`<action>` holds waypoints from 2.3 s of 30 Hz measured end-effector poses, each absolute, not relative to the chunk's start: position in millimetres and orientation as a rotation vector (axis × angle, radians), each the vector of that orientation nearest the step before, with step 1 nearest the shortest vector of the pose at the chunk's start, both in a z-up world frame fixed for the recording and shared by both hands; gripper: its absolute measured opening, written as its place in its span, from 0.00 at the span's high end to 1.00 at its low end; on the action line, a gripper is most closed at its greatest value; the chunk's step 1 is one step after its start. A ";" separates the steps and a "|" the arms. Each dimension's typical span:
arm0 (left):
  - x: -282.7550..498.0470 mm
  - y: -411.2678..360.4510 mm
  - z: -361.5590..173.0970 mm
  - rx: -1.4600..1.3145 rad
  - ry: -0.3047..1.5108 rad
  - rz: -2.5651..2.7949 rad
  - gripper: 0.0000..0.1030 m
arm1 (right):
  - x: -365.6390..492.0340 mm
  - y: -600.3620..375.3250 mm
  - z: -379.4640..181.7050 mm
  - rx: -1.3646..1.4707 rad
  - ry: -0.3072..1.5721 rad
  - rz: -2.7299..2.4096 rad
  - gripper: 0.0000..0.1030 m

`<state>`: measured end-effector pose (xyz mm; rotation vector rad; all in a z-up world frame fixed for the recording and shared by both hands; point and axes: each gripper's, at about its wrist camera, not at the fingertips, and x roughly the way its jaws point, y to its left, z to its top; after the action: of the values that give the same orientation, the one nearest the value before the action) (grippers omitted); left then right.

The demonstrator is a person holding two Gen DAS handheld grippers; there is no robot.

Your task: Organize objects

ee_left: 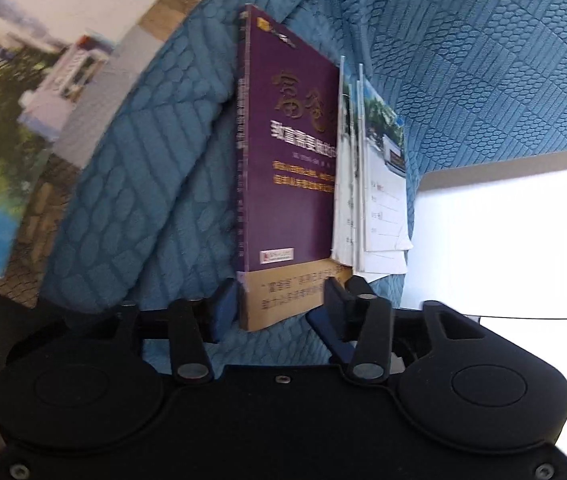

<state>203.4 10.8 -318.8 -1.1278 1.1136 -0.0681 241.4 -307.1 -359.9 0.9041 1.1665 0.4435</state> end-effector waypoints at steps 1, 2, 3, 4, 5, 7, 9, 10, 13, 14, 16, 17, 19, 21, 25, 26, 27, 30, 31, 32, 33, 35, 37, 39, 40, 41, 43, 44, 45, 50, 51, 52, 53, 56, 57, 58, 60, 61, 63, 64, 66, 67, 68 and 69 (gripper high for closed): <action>204.7 8.6 -318.1 -1.132 1.112 -0.069 0.46 | 241.5 -307.4 -360.5 0.913 1.165 0.442 0.52; 206.0 7.6 -317.0 -1.133 1.117 -0.063 0.43 | 241.4 -308.4 -361.2 0.924 1.164 0.440 0.52; 209.1 5.4 -315.8 -1.127 1.124 -0.056 0.41 | 241.5 -308.6 -361.7 0.933 1.163 0.437 0.52; 212.0 4.6 -314.5 -1.124 1.130 -0.052 0.41 | 241.0 -309.0 -361.7 0.938 1.161 0.435 0.52; 213.5 4.2 -313.1 -1.126 1.134 -0.045 0.41 | 240.6 -308.9 -361.6 0.939 1.160 0.435 0.52; 215.3 3.0 -312.0 -1.131 1.138 -0.057 0.42 | 239.6 -308.6 -362.0 0.946 1.158 0.436 0.52; 213.1 3.3 -311.5 -1.174 1.115 -0.079 0.43 | 239.1 -309.9 -363.6 0.976 1.158 0.441 0.51; 213.4 3.3 -310.9 -1.197 1.100 -0.092 0.44 | 238.7 -311.0 -364.3 0.993 1.155 0.447 0.51; 214.0 3.8 -306.1 -1.242 1.073 -0.123 0.46 | 237.4 -313.6 -365.4 1.042 1.140 0.470 0.49; 214.2 4.0 -303.9 -1.248 1.068 -0.132 0.46 | 236.9 -314.3 -365.5 1.054 1.135 0.476 0.49; 214.0 5.3 -301.0 -1.261 1.059 -0.145 0.47 | 237.4 -314.5 -365.9 1.074 1.127 0.476 0.49; 213.3 7.1 -300.9 -1.280 1.053 -0.152 0.48 | 238.3 -314.3 -366.5 1.085 1.122 0.474 0.49; 211.2 10.3 -302.3 -1.329 1.039 -0.168 0.48 | 242.0 -314.3 -368.6 1.122 1.108 0.483 0.50; 209.4 12.8 -302.6 -1.341 1.027 -0.164 0.50 | 246.5 -314.0 -371.6 1.150 1.100 0.492 0.54; 207.0 21.8 -298.8 -1.334 1.003 -0.153 0.52 | 247.4 -307.1 -368.5 1.096 1.090 0.525 0.79; 207.3 22.5 -298.9 -1.343 1.000 -0.157 0.54 | 247.1 -306.2 -366.8 1.092 1.081 0.542 0.80; 206.8 22.6 -299.3 -1.345 0.996 -0.158 0.55 | 246.9 -306.1 -365.5 1.095 1.070 0.559 0.81; 201.1 23.8 -298.9 -1.323 0.999 -0.135 0.57 | 246.7 -304.6 -362.2 1.107 1.047 0.606 0.82; 198.5 25.0 -300.9 -1.327 1.003 -0.123 0.58 | 246.8 -303.6 -361.0 1.104 1.043 0.619 0.82; 197.1 27.2 -304.1 -1.344 1.003 -0.115 0.62 | 246.5 -302.1 -359.6 1.097 1.039 0.632 0.82; 193.4 29.8 -307.2 -1.373 0.989 -0.113 0.64 | 246.4 -300.2 -358.4 1.092 1.039 0.646 0.82; 188.0 34.8 -310.0 -1.416 0.961 -0.123 0.73 | 246.1 -295.7 -356.6 1.074 1.046 0.669 0.82; 186.0 39.9 -309.8 -1.425 0.951 -0.123 0.75 | 244.7 -291.0 -355.5 1.051 1.058 0.687 0.82; 183.8 44.4 -310.6 -1.444 0.947 -0.121 0.77 | 244.2 -288.1 -355.0 1.044 1.064 0.701 0.82; 182.8 45.5 -311.5 -1.457 0.941 -0.122 0.78 | 244.7 -287.4 -355.5 1.049 1.067 0.705 0.82; 182.7 46.0 -312.3 -1.469 0.934 -0.120 0.80 | 245.0 -287.8 -356.4 1.057 1.068 0.709 0.82; 179.6 47.3 -313.3 -1.476 0.925 -0.113 0.83 | 245.6 -288.0 -358.1 1.076 1.074 0.710 0.81; 182.7 47.3 -312.3 -1.473 0.928 -0.104 0.85 | 245.6 -288.2 -359.9 1.090 1.083 0.705 0.81; 180.3 49.0 -310.7 -1.459 0.933 -0.083 0.91 | 245.7 -288.7 -362.5 1.109 1.093 0.699 0.79; 179.7 54.5 -298.2 -1.411 0.932 -0.079 0.92 | 247.2 -286.7 -365.9 1.155 1.115 0.713 0.76; 182.7 54.2 -294.9 -1.393 0.933 -0.073 0.92 | 247.6 -285.1 -365.5 1.155 1.116 0.721 0.73; 182.3 55.5 -292.2 -1.377 0.938 -0.069 0.92 | 247.8 -283.5 -365.7 1.157 1.121 0.724 0.71; 182.8 56.2 -290.0 -1.368 0.941 -0.065 0.93 | 248.0 -282.5 -365.9 1.159 1.124 0.720 0.64; 178.1 62.6 -286.1 -1.369 0.934 -0.049 0.93 | 249.8 -276.3 -363.4 1.151 1.116 0.726 0.55; 176.5 65.1 -284.5 -1.366 0.934 -0.045 0.93 | 249.9 -272.8 -361.5 1.130 1.116 0.733 0.55; 177.5 66.2 -283.1 -1.355 0.937 -0.040 0.93 | 249.9 -269.2 -360.1 1.106 1.117 0.738 0.55; 176.2 69.9 -276.0 -1.323 0.937 -0.035 0.93 | 249.6 -263.2 -359.7 1.085 1.115 0.737 0.55; 175.0 72.2 -272.9 -1.316 0.938 -0.036 0.93 | 250.0 -261.5 -362.0 1.099 1.121 0.734 0.55; 174.1 76.8 -266.4 -1.294 0.937 -0.036 0.93 | 252.2 -258.2 -365.7 1.103 1.131 0.711 0.54; 173.3 78.6 -263.4 -1.287 0.936 -0.034 0.93 | 253.4 -257.4 -368.0 1.121 1.132 0.708 0.54; 169.1 83.7 -259.6 -1.283 0.935 -0.029 0.92 | 255.0 -256.2 -371.5 1.152 1.135 0.702 0.54; 167.1 86.2 -258.1 -1.284 0.933 -0.028 0.92 | 254.9 -255.9 -372.4 1.158 1.133 0.696 0.55; 164.3 89.1 -256.9 -1.288 0.932 -0.028 0.92 | 254.4 -256.7 -373.5 1.162 1.130 0.684 0.55; 161.6 92.0 -255.5 -1.292 0.932 -0.032 0.92 | 253.9 -257.9 -374.9 1.168 1.128 0.667 0.56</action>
<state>161.6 92.0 -255.5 -1.2917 0.9317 -0.0316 253.9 -257.9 -374.9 1.1684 1.1282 0.6674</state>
